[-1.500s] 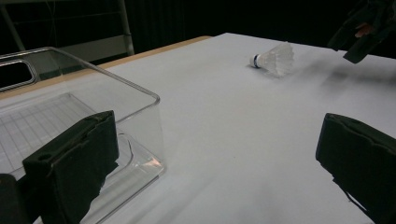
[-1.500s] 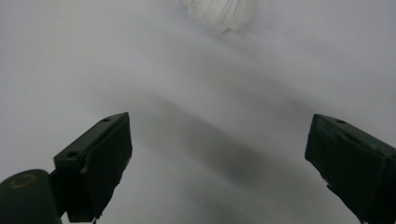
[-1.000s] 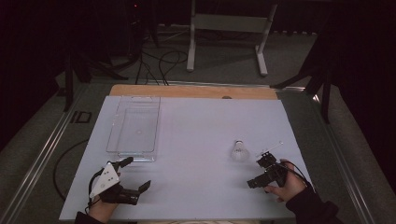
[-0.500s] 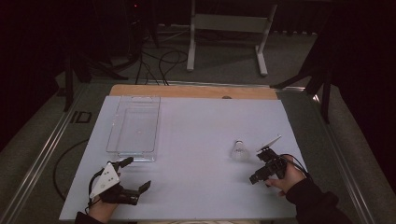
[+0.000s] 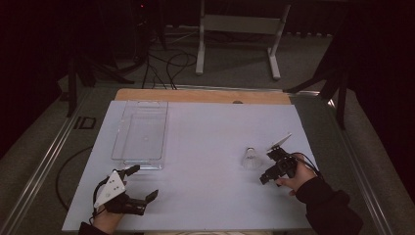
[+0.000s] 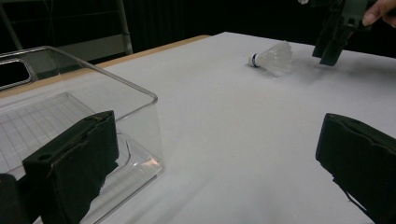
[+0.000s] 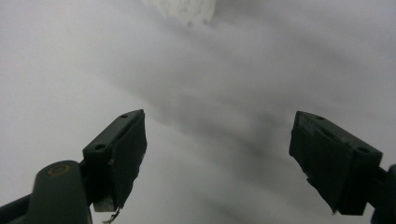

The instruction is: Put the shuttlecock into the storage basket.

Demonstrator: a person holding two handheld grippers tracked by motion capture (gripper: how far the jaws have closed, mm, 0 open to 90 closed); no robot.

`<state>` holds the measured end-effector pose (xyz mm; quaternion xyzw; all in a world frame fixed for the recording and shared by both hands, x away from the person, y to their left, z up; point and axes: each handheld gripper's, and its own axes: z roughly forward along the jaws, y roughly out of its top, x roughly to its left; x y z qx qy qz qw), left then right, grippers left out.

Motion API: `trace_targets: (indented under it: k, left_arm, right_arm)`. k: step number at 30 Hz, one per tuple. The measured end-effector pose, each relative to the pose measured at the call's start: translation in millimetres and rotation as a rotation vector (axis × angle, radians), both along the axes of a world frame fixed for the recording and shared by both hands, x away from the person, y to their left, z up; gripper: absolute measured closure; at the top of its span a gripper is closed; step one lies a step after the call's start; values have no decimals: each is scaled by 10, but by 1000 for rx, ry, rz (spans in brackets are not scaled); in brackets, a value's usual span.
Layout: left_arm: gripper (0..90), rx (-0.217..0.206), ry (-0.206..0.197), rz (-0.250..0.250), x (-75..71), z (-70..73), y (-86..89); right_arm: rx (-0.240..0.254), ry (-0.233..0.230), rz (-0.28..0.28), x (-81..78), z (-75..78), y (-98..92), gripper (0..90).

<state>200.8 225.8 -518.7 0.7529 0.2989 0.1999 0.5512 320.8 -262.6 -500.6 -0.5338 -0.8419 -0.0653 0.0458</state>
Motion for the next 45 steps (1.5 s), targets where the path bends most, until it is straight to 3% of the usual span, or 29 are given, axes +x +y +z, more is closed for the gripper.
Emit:
trace_targets:
  k: [5,7,16,33,38,45]
  left_arm:
    - [2,4,2,-1,2,-2,0]
    - [2,4,2,-3,2,-2,-1]
    - [2,5,4,-5,3,-4,-3]
    - [2,10,4,-8,3,-6,-7]
    - [2,9,6,-9,4,-7,-7]
    - [2,7,9,-10,7,-11,-9]
  right_arm:
    - [0,-4,12,88,19,26,221]
    - [0,1,18,123,21,39,287]
    - [-14,-22,36,296,29,130,345]
    - [-29,-19,20,569,-22,319,497]
    - [-44,-10,30,609,-67,363,598]
    - [-66,2,60,611,-93,411,809]
